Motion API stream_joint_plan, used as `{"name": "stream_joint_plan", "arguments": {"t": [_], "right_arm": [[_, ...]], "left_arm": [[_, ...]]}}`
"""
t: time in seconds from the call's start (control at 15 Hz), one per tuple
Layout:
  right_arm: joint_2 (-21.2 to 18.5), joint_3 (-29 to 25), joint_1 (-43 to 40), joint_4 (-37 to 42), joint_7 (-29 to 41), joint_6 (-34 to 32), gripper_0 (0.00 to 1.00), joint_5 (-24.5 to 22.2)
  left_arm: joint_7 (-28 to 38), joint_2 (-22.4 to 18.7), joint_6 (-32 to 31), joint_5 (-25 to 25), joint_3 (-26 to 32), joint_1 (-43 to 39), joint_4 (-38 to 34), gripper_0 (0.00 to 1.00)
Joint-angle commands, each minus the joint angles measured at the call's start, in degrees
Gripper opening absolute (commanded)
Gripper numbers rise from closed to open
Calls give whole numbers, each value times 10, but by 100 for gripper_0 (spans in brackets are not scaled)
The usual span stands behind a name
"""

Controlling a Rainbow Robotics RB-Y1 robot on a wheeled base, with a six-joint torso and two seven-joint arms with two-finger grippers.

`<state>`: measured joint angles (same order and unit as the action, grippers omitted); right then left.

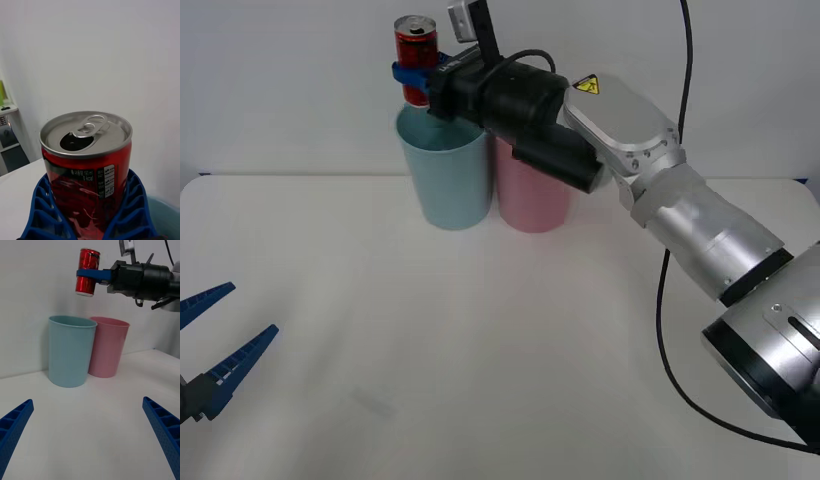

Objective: Grasp the object on the table and drop it into the matching bin: aluminum can to the light blue bin, PET bottle to the pink bin.

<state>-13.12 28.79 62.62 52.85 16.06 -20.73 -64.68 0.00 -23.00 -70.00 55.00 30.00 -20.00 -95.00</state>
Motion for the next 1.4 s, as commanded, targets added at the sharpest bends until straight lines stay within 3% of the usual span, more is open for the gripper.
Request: {"name": "stream_joint_plan", "arguments": {"t": [0.07,0.4,0.73,0.8,0.93,1.27,1.4], "right_arm": [[29,7,36,-68,-23,48,0,0],[73,8,74,-153,-89,135,0,12],[75,15,74,-152,-91,143,1,14],[75,15,74,-153,-91,143,5,14],[75,15,74,-153,-91,143,100,14],[72,15,73,-152,-97,140,100,14],[57,14,69,-139,-98,105,100,21]], "left_arm": [[0,0,0,0,0,0,0,100],[0,0,0,0,0,0,0,100],[0,0,0,0,0,0,0,100],[0,0,0,0,0,0,0,100],[0,0,0,0,0,0,0,100],[0,0,0,0,0,0,0,100],[0,0,0,0,0,0,0,100]]}}
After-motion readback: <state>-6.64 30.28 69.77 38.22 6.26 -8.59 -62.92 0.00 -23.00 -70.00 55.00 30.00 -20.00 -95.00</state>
